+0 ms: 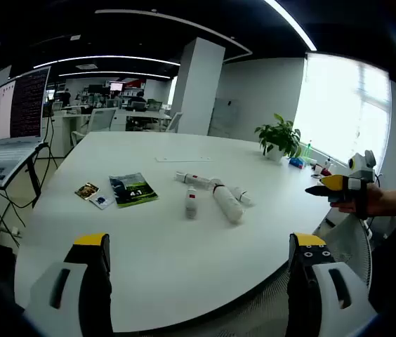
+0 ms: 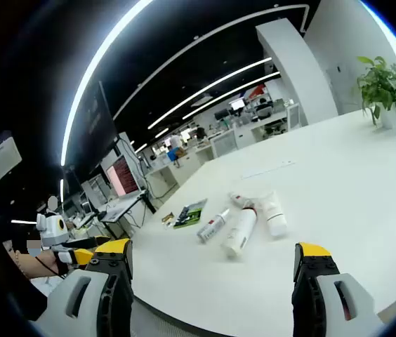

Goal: Arrange the skincare products in the storage area until every visible bottle or jar stands upright without overlapping.

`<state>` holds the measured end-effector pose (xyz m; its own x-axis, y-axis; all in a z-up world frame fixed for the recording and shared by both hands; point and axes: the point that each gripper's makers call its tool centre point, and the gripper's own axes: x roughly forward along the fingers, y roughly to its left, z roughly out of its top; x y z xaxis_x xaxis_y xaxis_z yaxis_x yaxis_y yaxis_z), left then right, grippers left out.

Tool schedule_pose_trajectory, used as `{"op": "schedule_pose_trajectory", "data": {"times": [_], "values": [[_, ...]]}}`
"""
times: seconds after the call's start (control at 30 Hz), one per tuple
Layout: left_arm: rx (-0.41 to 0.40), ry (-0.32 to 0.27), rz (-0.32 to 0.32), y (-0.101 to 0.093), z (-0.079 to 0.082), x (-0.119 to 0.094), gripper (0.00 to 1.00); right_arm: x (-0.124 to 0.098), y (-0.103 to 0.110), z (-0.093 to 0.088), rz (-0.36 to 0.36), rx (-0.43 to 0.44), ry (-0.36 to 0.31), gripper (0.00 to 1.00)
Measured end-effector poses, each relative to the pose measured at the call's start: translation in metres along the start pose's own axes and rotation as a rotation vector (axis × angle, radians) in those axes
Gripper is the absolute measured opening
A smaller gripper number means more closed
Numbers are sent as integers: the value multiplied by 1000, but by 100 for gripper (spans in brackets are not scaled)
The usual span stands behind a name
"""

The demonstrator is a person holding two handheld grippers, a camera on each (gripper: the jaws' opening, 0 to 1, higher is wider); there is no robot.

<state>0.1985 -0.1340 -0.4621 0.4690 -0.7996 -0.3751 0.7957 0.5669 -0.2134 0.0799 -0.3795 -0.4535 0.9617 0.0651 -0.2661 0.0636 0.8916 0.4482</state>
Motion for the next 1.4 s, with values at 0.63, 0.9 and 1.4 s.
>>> {"op": "schedule_pose_trajectory", "data": {"times": [0.63, 0.9, 1.4], "values": [[1, 23, -55, -9, -2, 1, 99, 3, 5, -3, 8, -27, 34, 99], [-13, 46, -64, -5, -2, 4, 99, 4, 4, -4, 14, -18, 42, 99], [-27, 61, -78, -9, -2, 3, 99, 6, 5, -7, 19, -11, 78, 99]]}}
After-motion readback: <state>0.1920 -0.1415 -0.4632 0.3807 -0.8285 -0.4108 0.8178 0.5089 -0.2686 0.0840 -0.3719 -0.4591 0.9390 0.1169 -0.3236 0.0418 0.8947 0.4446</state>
